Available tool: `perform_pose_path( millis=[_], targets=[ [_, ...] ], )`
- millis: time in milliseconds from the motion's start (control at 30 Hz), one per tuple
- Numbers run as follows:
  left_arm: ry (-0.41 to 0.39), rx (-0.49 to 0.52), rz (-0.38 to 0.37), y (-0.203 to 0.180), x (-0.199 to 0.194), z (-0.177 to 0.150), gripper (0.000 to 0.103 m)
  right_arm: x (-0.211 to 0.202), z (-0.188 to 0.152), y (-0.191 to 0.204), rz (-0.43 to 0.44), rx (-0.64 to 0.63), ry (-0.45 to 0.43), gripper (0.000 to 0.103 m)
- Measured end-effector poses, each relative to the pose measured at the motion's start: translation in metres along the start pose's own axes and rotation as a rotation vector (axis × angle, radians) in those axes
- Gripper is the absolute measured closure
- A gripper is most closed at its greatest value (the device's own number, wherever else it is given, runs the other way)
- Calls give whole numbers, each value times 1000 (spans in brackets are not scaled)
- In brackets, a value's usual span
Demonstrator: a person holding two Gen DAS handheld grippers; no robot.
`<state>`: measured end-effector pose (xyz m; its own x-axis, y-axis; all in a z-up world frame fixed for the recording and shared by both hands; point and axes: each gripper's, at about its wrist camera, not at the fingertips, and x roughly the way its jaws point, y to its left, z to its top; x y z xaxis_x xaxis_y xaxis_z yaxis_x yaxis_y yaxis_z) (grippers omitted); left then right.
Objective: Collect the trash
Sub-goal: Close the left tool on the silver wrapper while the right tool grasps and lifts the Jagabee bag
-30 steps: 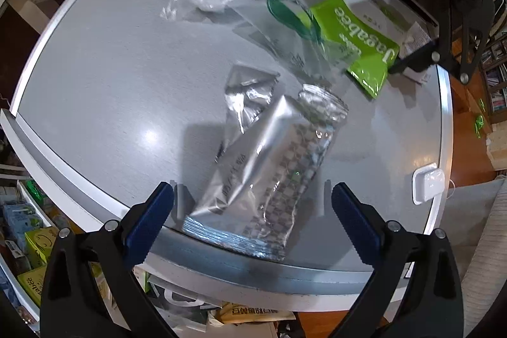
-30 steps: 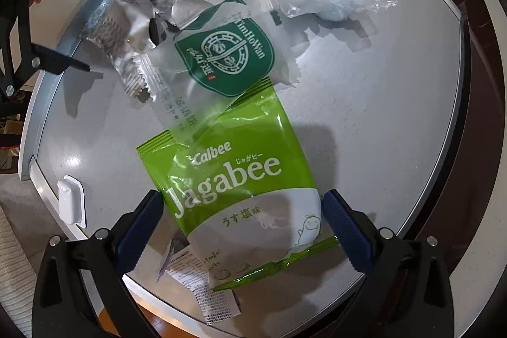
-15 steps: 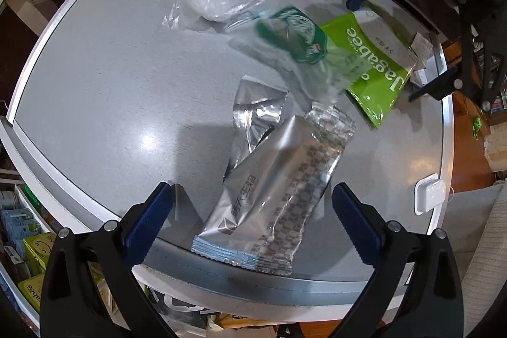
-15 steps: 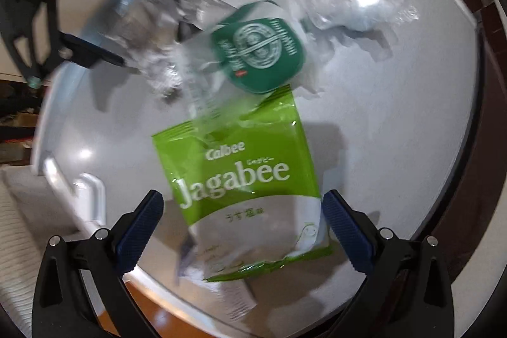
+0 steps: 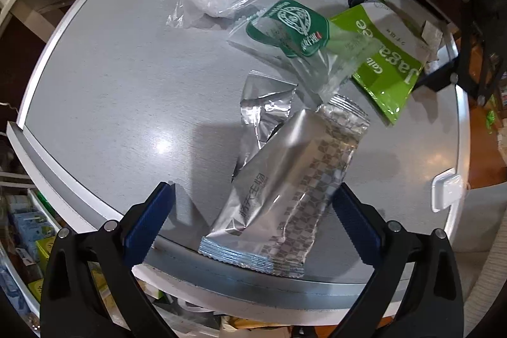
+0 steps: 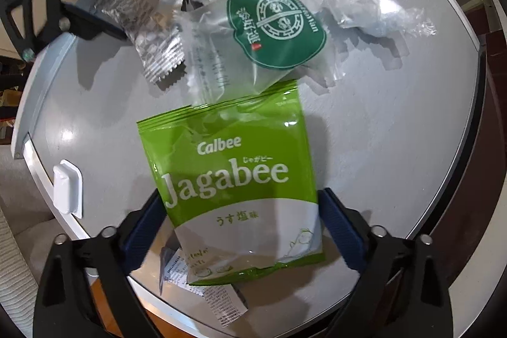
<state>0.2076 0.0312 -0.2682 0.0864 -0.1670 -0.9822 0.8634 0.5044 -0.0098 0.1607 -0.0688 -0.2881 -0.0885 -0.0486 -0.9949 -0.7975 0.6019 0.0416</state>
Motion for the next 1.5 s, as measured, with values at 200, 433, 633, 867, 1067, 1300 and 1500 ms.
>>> perform_pose_path(
  millis=[200,433,633,867,1067,1300,1500],
  targets=[
    [-28,-4,6,-9,-6,-1,16,-3,0,5,1,25,-25,19],
    [-54,-73,-44,-14,-14,-4,38,-9,5,18,27,61,-41,21],
    [-62,-110,-46,-22,-16,-15,37,-8,2,22,40,66,-54,22],
    [-85,-165,-81,-18,-23,-20,42,-21,-6,5,76,132,-91,24],
    [-160,-274,-165,-14,-42,-38,49,-45,-30,-16,182,243,-164,25],
    [-232,-376,-223,-13,-59,-58,53,-65,-55,-35,281,361,-261,25],
    [-276,-419,-242,-18,-64,-63,57,-65,-58,-30,296,411,-307,25]
  ],
)
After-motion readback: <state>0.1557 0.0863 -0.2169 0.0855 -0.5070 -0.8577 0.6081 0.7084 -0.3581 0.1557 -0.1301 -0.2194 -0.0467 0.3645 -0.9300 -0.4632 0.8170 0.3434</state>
